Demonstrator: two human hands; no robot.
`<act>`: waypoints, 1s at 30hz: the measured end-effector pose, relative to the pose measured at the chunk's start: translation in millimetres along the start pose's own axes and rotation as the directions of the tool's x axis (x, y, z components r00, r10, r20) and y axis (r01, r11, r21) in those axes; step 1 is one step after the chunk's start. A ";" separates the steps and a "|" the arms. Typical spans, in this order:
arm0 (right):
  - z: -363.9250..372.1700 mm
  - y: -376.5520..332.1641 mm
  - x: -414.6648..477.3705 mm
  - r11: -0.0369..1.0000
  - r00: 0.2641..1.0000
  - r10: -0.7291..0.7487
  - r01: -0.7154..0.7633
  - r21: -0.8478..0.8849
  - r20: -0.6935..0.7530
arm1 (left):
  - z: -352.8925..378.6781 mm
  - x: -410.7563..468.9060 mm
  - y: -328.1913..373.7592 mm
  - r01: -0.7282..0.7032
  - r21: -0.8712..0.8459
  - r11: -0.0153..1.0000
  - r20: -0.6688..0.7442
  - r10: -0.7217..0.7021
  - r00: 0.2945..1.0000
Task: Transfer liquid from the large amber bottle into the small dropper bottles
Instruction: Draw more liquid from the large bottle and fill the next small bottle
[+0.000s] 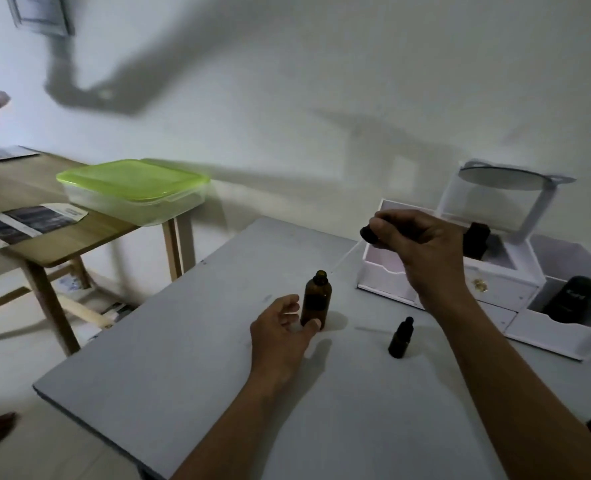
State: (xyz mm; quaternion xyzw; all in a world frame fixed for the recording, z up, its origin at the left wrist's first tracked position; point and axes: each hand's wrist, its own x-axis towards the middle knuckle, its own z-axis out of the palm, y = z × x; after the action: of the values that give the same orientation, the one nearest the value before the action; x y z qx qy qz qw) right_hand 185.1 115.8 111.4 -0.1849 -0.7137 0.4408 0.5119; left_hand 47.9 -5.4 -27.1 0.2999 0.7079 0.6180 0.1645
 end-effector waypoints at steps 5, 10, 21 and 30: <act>9.4 5.7 8.8 1.000 1.000 -0.003 0.004 0.013 -0.008 | 4.8 9.5 -2.9 -0.019 0.002 1.000 0.007 0.019 1.000; 16.5 12.5 12.7 0.999 1.000 -0.015 0.016 -0.042 0.023 | 6.6 13.9 -7.5 -0.017 0.004 1.000 0.006 0.017 1.000; 37.7 40.8 7.6 0.965 0.985 0.043 0.002 -0.264 0.164 | 9.5 20.6 -9.8 -0.038 0.057 0.998 0.013 0.037 0.999; 46.4 60.4 -3.8 0.941 0.973 0.103 -0.028 -0.338 0.206 | 9.1 20.4 -10.7 -0.050 0.055 0.997 0.016 0.049 0.999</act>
State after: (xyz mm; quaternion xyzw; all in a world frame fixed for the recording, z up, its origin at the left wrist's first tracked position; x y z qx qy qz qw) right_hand 133.9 125.5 55.8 -0.2424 -0.8237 0.3488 0.3756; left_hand 35.4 13.9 -36.4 0.3263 0.7158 0.5999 0.1461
